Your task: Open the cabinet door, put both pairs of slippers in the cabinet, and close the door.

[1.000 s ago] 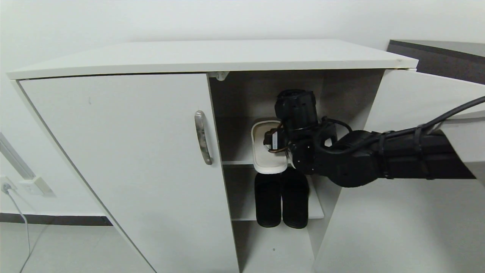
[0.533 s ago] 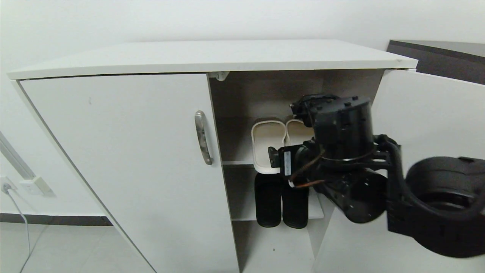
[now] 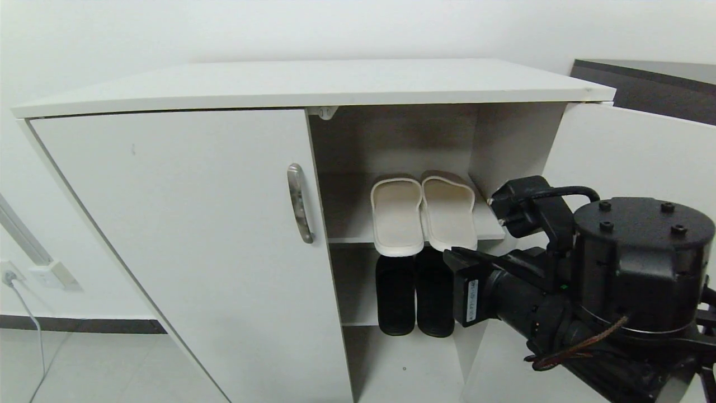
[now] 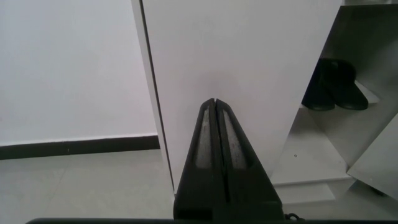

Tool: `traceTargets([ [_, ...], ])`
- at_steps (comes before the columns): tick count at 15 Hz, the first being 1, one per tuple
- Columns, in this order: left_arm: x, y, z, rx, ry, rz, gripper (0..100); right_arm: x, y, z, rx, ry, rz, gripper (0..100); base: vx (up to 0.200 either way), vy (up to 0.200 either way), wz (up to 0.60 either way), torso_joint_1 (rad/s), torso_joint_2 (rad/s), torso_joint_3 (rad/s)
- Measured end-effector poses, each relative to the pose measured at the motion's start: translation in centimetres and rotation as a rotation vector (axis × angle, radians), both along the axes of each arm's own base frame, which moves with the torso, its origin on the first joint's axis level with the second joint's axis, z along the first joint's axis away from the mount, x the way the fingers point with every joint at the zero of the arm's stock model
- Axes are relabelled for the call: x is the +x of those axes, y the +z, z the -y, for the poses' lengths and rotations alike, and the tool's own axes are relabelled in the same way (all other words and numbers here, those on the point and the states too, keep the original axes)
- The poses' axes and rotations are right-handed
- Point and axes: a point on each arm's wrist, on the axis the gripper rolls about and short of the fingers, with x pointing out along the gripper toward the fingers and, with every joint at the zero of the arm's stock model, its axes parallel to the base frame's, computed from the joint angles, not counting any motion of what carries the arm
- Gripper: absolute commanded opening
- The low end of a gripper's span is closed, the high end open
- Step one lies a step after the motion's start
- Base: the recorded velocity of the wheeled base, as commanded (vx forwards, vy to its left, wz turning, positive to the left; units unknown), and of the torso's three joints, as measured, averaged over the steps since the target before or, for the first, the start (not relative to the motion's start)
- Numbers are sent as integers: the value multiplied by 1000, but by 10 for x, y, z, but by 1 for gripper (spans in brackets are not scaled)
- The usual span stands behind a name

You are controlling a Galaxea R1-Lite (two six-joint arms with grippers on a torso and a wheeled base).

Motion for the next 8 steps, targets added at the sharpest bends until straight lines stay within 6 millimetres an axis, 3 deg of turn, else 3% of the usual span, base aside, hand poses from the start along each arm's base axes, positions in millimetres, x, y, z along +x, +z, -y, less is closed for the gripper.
traceTargets([
  [8, 0, 0, 0, 0, 0, 0, 0, 0, -9, 8, -16, 48, 17, 0, -200, 0, 0, 1, 2, 5],
])
